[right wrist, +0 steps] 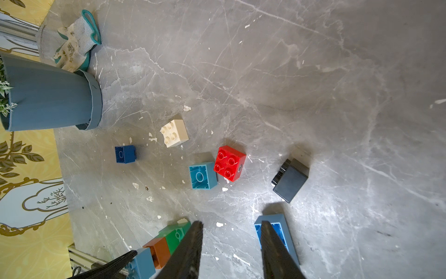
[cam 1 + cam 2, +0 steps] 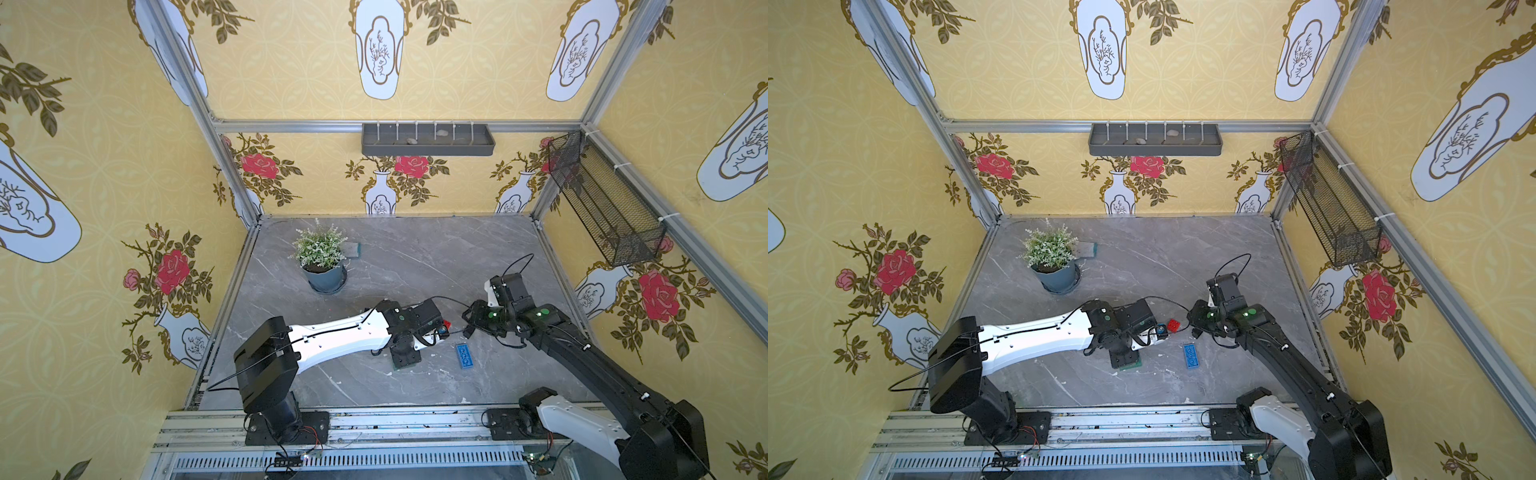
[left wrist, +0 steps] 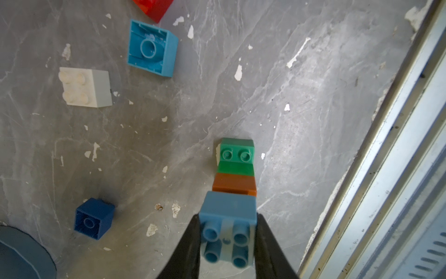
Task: Assemble the number 1 with lego
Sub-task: Assemble the lego brick with the lego brick.
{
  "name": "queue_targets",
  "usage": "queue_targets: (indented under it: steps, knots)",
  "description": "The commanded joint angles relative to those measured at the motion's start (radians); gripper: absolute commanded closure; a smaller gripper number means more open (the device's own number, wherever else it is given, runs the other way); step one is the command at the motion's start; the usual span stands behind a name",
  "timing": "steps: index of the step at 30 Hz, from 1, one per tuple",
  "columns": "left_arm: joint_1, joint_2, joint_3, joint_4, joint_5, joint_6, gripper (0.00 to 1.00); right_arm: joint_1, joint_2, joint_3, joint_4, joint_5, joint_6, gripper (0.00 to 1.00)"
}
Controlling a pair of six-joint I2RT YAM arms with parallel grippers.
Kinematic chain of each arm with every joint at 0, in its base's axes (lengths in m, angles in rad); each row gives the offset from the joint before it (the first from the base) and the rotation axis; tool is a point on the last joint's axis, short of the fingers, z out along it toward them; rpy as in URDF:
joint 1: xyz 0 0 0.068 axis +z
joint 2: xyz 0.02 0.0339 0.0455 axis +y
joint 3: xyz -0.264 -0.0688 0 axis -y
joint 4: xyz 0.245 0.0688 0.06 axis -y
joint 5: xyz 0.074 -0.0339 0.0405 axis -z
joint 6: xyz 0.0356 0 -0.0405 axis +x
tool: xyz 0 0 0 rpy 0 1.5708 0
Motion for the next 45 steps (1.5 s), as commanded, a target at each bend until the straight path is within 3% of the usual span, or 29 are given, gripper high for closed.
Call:
queue_targets:
  steps: [1,45]
  knots:
    - [0.000,0.001,0.003,0.002,-0.005,0.004,0.78,0.001,-0.005,0.004,-0.001,0.003,0.006,0.58]
    - [-0.011,0.027,-0.040,-0.010,-0.008,-0.013,0.80,0.001,-0.005,0.009,-0.006,0.003,0.007,0.58]
